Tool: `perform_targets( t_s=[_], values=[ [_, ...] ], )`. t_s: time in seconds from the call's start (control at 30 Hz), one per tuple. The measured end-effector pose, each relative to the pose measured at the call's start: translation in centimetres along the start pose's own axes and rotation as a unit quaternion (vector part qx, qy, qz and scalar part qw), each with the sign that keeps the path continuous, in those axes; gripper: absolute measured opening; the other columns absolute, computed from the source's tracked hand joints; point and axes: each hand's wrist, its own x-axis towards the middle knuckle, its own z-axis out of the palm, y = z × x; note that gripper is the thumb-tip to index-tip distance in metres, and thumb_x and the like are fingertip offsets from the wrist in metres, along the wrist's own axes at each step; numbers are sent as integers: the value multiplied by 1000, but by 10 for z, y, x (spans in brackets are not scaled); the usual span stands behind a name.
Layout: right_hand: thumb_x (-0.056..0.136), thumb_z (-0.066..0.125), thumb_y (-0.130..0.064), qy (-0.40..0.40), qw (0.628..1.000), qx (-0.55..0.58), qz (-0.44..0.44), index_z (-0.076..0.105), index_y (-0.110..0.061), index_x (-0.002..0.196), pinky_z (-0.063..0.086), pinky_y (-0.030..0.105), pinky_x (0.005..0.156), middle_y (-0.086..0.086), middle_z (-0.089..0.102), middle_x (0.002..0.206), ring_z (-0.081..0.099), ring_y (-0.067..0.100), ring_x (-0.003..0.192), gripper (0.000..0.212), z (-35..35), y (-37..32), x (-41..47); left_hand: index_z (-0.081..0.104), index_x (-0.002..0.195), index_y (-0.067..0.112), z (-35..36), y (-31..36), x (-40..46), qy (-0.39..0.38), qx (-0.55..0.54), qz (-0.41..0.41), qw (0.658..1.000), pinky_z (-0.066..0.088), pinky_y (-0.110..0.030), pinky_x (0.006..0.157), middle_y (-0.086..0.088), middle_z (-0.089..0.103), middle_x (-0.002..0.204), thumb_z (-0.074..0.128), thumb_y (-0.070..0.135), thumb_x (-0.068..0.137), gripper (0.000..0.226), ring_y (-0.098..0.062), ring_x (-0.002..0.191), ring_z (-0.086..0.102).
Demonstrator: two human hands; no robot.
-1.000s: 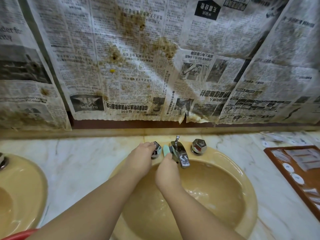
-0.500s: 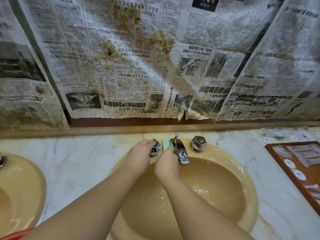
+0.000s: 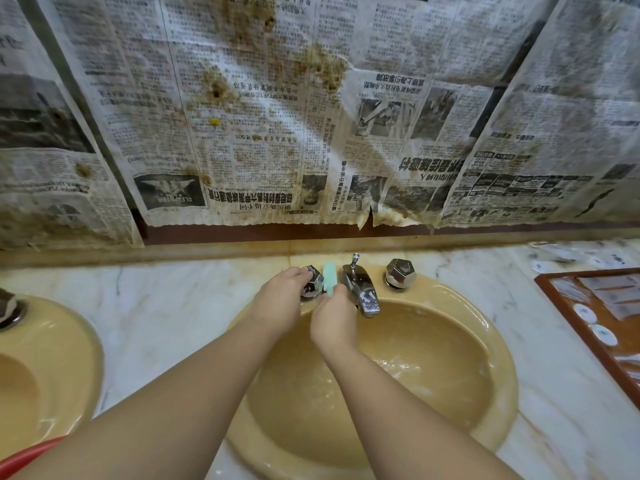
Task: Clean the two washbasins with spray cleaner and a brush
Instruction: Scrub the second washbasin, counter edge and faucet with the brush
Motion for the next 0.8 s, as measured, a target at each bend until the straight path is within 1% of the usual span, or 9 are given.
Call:
perform_targets(
  t_s=[0.1, 0.2, 0.27, 0.33, 0.4, 0.47, 0.53, 0.7, 0.8],
  values=[
    [108, 35, -19, 15, 999, -28, -11, 51, -11, 122, 40, 34, 67, 13, 67, 108, 64, 33, 97, 23, -4, 14, -22, 54, 145, 19, 0, -1, 0, -5, 8, -1, 1000, 44, -35, 107, 2, 51, 147, 48, -5, 91, 59, -24, 131, 51],
    [108, 35, -21, 8, 1000, -11, 10, 52, -13, 122, 35, 33, 66, 13, 67, 105, 60, 32, 91, 23, -5, 21, -37, 53, 145, 19, -2, -1, 1, -2, 9, -3, 1000, 43, -34, 108, 3, 50, 149, 48, -6, 90, 61, -24, 132, 51],
    [108, 35, -18, 3, 998, 54, 36, 51, -10, 129, 35, 32, 67, 17, 67, 106, 60, 34, 90, 27, 0, 15, -26, 53, 146, 17, -2, 1, 1, -3, 13, 0, 1000, 43, -35, 108, 1, 50, 149, 47, -8, 89, 63, -25, 132, 51],
    [108, 35, -17, -4, 989, 130, 66, 47, -7, 134, 36, 31, 72, 19, 65, 113, 61, 36, 100, 30, 6, 5, -15, 51, 147, 17, -4, 1, 2, -11, 17, 7, 1000, 43, -35, 108, -1, 50, 148, 50, -8, 88, 64, -25, 132, 51],
    [108, 36, -18, -17, 974, 202, 105, 50, -5, 125, 37, 31, 76, 15, 61, 108, 59, 34, 98, 25, 18, 5, -21, 53, 145, 16, -6, -2, 3, -18, 21, 16, 999, 44, -35, 107, -2, 52, 145, 53, -9, 86, 64, -25, 130, 53],
    [108, 35, -25, -41, 944, 283, 166, 54, -9, 111, 42, 35, 78, 9, 57, 93, 56, 30, 89, 25, 35, 12, -41, 54, 144, 15, -8, -3, 4, -22, 22, 23, 999, 43, -35, 108, -3, 53, 144, 54, -12, 83, 67, -25, 129, 54],
    [103, 34, -34, -63, 933, 313, 165, 56, -17, 107, 48, 43, 79, 4, 54, 85, 57, 27, 84, 28, 46, 18, -52, 53, 146, 15, -10, -3, 4, -21, 20, 22, 999, 41, -35, 111, -3, 52, 146, 54, -14, 82, 70, -25, 131, 53],
    [108, 34, -22, -70, 894, 398, 195, 56, -15, 110, 39, 28, 47, 2, 46, 64, 46, 15, 50, 23, 28, 12, -25, 49, 149, 16, -11, -2, 1, -24, 15, 22, 999, 39, -33, 112, -1, 48, 151, 47, -16, 83, 73, -25, 133, 51],
    [108, 34, -25, -105, 921, 333, 171, 56, -22, 107, 43, 31, 51, 3, 49, 66, 49, 17, 51, 22, 22, 17, -38, 48, 151, 15, -9, -2, 2, -28, 14, 19, 999, 37, -30, 115, 0, 45, 154, 49, -15, 85, 72, -23, 136, 49]
  ],
)
